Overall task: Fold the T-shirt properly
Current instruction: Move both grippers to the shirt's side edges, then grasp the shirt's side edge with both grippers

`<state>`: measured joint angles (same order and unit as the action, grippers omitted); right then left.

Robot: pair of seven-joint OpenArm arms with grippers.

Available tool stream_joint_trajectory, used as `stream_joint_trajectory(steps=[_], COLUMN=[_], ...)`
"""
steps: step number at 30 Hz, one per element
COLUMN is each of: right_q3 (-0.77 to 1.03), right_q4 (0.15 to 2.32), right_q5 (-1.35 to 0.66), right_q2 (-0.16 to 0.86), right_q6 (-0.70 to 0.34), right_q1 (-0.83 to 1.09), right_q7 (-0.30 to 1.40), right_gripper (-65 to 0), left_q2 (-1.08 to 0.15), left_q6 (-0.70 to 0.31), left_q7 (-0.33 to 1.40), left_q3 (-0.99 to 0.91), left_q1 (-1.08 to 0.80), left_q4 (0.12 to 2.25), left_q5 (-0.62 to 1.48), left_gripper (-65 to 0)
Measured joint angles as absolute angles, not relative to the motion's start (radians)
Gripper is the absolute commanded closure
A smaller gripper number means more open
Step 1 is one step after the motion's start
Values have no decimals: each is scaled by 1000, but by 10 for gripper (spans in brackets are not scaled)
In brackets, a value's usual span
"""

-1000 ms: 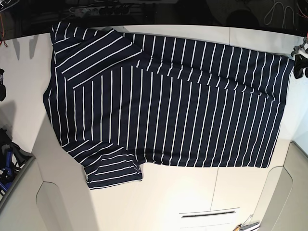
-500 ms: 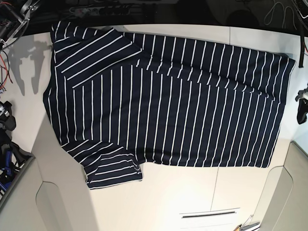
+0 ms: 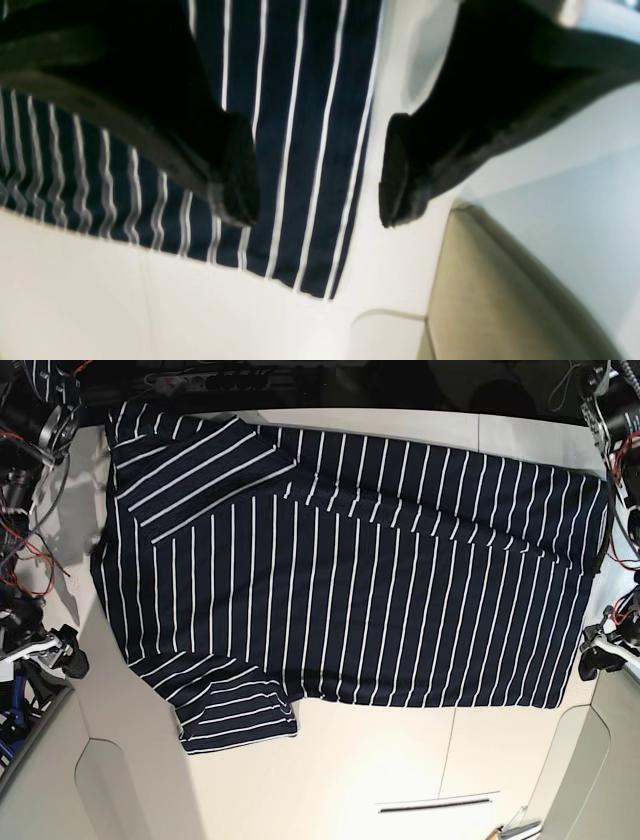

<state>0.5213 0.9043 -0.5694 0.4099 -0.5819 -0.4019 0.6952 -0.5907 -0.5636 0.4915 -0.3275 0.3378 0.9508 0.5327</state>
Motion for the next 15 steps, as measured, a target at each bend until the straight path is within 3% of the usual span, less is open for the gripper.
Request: stream_joint_trajectory(steps=[7,15], right_q3=[475,475], right_q4=[793,772], right_q5=[-542,-537], right_q2=[410,408], right_q6=[-580,-579], right_q1=[-450,-445], right_q7=[637,632], right_gripper=[-441,-441], left_q2=[-594,-587], left_q6=[-451,-450], left_q7=[436,391], left_q3=[-235,-193], left_q1=[535,616], left_q4=[647,428], left_q5=[440,441], left_gripper=[-406,-406])
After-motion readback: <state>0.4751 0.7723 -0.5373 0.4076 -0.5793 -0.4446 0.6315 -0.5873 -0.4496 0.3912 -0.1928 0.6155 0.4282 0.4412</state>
